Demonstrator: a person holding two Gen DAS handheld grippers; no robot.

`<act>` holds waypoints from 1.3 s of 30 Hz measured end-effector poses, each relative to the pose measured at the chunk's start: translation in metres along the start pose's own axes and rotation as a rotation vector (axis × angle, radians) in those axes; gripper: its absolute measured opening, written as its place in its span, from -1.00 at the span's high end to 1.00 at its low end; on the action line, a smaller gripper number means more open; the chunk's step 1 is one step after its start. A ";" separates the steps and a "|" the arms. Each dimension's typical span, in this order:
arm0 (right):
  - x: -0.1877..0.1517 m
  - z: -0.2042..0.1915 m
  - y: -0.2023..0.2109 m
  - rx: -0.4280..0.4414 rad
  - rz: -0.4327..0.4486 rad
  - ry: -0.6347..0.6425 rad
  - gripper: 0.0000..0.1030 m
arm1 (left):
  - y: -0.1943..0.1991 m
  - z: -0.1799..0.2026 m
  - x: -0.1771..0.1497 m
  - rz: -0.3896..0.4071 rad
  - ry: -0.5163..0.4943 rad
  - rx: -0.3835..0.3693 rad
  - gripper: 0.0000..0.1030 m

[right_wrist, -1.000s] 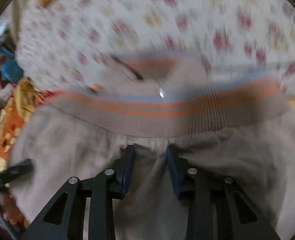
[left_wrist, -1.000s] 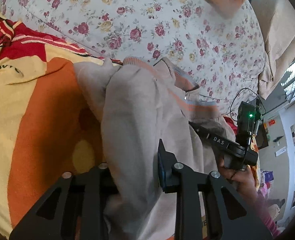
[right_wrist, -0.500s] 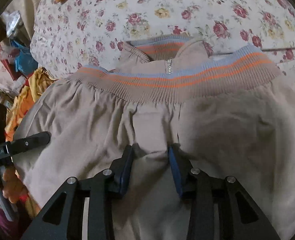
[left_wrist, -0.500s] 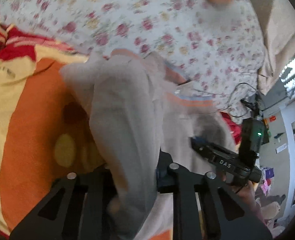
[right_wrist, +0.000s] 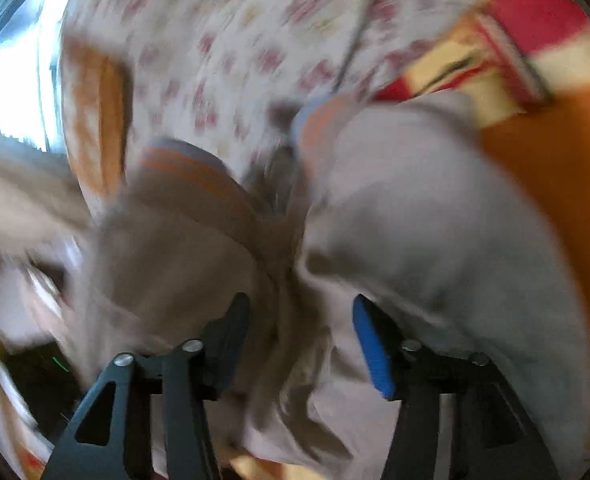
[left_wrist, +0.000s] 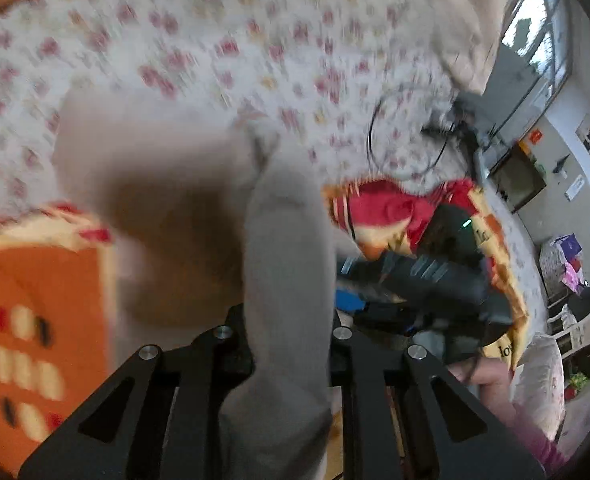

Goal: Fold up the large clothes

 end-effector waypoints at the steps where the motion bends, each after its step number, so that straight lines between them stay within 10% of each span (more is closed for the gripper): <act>1: 0.007 0.012 0.005 0.067 0.019 -0.091 -0.11 | -0.013 0.002 -0.008 -0.041 0.011 0.008 0.65; 9: 0.014 0.035 0.010 0.256 0.020 -0.308 -0.21 | 0.035 0.022 -0.003 -0.055 0.054 -0.143 -0.39; 15: 0.020 0.022 0.026 0.292 0.092 -0.296 -0.48 | 0.101 -0.034 0.003 0.106 0.057 0.022 -0.52; 18: 0.024 0.008 0.023 0.246 0.094 -0.199 -0.54 | 0.081 -0.065 -0.019 0.053 0.082 0.144 -0.52; 22: 0.024 -0.015 0.016 0.131 0.067 0.013 -0.60 | 0.043 -0.061 -0.062 -0.049 0.117 0.060 -0.52; 34: -0.011 -0.084 -0.036 -0.176 -0.132 0.665 -0.78 | 0.015 -0.043 -0.100 -0.001 0.079 0.149 -0.53; 36: -0.013 -0.085 -0.047 -0.263 -0.089 0.743 -0.46 | 0.018 -0.040 -0.100 -0.001 0.090 0.148 -0.53; 38: -0.007 -0.089 -0.044 -0.277 -0.009 0.750 0.60 | 0.025 -0.037 -0.099 0.007 0.098 0.136 -0.53; 39: -0.003 -0.091 -0.037 -0.241 0.007 0.738 0.73 | 0.030 -0.033 -0.097 0.018 0.091 0.121 -0.53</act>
Point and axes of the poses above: each gripper's, at about its wrist camera, not at the fingertips, and y roughly against the way its jaws point, z to its right, x to its top, the point moved 6 cm from there along -y, roughly the way its jaws point, and after that the axes turned 8 degrees about z, right-handed, at the moved point
